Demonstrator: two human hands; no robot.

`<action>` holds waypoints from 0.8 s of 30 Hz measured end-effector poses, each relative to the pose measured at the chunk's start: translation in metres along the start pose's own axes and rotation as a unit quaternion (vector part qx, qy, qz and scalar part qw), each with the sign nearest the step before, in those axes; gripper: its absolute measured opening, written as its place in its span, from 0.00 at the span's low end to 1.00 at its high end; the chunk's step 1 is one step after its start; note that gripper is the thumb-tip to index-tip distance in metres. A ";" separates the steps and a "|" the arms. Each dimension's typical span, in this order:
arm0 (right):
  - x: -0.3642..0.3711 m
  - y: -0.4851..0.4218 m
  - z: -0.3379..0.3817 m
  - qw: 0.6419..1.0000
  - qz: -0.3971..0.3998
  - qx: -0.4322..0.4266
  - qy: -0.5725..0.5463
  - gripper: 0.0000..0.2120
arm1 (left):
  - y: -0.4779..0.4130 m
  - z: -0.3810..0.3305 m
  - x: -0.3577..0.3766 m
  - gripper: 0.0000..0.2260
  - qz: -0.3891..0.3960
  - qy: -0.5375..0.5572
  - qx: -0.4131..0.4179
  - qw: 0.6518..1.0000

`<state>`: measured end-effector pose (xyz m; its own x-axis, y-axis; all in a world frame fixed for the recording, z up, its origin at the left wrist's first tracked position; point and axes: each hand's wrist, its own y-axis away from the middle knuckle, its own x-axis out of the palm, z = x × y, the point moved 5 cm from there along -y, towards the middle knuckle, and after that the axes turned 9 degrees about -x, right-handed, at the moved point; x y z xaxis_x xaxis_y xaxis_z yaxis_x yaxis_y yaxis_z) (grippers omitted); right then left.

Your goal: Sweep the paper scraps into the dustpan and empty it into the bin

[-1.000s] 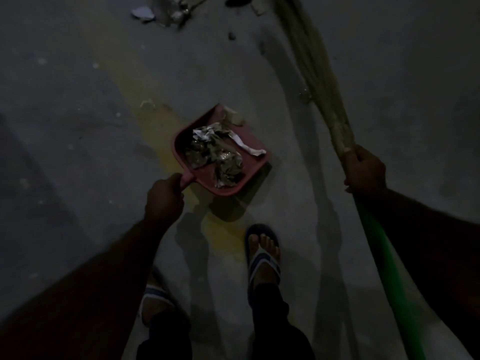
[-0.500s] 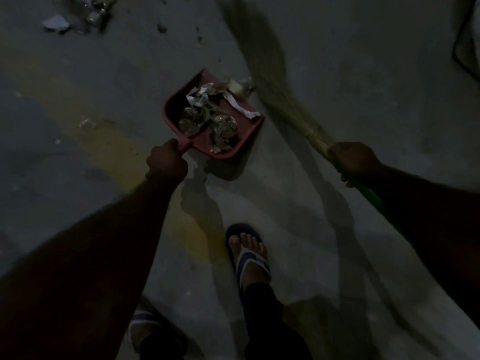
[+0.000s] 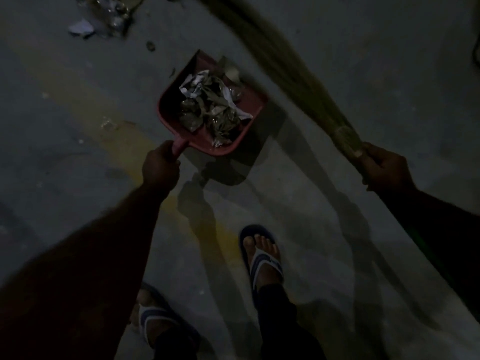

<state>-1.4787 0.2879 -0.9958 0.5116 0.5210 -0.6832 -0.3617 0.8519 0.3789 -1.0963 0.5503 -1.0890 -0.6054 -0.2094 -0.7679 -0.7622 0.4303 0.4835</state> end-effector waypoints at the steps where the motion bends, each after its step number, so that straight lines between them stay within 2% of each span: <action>1: 0.002 -0.004 0.007 1.000 -0.010 0.008 -0.010 0.14 | 0.003 0.008 -0.005 0.20 0.002 -0.003 -0.004 1.000; 6: 0.035 -0.026 0.045 0.999 -0.001 0.043 -0.023 0.23 | 0.037 0.066 -0.031 0.22 0.011 -0.013 -0.029 0.999; 13: 0.117 -0.026 0.094 0.994 0.065 0.084 -0.020 0.19 | 0.095 0.203 -0.079 0.22 -0.009 0.010 -0.138 0.990; 17: 0.157 -0.029 0.114 0.988 0.113 0.104 0.009 0.18 | 0.095 0.269 -0.113 0.22 -0.025 -0.036 -0.202 0.978; 20: 0.177 -0.038 0.127 0.979 0.162 0.100 0.073 0.18 | 0.077 0.293 -0.127 0.23 -0.014 -0.091 -0.206 0.974; 24: 0.189 -0.037 0.144 0.972 0.193 0.085 0.107 0.20 | 0.038 0.276 -0.139 0.21 -0.022 -0.130 -0.161 0.978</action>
<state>-1.2565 0.3627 -1.0492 0.1827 0.7963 -0.5766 -0.3512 0.6006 0.7183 -0.9778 0.8377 -1.0800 -0.5240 0.0279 -0.8513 -0.8438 0.1189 0.5233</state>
